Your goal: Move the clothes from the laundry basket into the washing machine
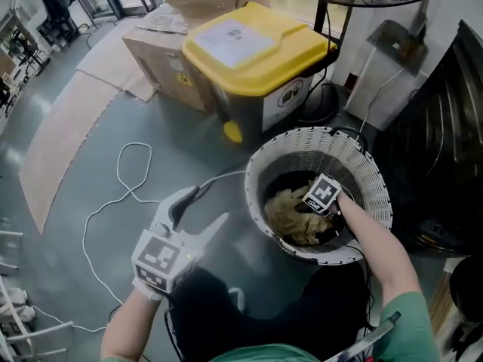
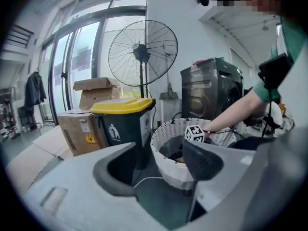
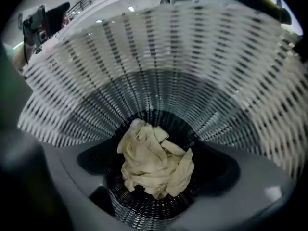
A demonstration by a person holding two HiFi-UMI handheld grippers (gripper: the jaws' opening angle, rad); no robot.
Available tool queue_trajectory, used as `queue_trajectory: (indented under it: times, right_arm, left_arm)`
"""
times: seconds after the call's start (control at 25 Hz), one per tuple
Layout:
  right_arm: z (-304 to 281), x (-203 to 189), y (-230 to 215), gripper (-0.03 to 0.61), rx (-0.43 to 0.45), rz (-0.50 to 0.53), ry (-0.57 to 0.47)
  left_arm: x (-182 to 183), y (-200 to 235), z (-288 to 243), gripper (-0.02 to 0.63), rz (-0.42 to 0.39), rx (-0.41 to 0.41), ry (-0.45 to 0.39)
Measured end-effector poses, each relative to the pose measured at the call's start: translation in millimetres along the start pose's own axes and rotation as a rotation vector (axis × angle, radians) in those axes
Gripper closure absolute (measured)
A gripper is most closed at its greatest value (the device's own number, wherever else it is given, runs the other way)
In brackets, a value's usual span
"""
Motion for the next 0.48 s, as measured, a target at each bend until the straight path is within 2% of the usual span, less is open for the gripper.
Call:
queue_trajectory:
  times: [0.32, 0.48]
  right_arm:
    - [-107.5, -79.8, -12.8, 0.034, 0.097, 0.266, 0.337]
    - [-147.0, -112.9, -9.3, -0.001, 0.129, 0.357, 0.405]
  left_arm:
    - [-43.4, 30.1, 32.0, 0.311, 0.083, 0.097, 0.023]
    - [-73.4, 38.7, 42.2, 0.311, 0.120, 0.179, 0.075]
Point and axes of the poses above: the fingertips, and each gripper's own axes: z backward along the fingers, y to its left, x out of its top, the point moved 3 cm from there along z, backward along the fingers, and after that the axes turned 6 degrees about -y, right-handed, at the moved point
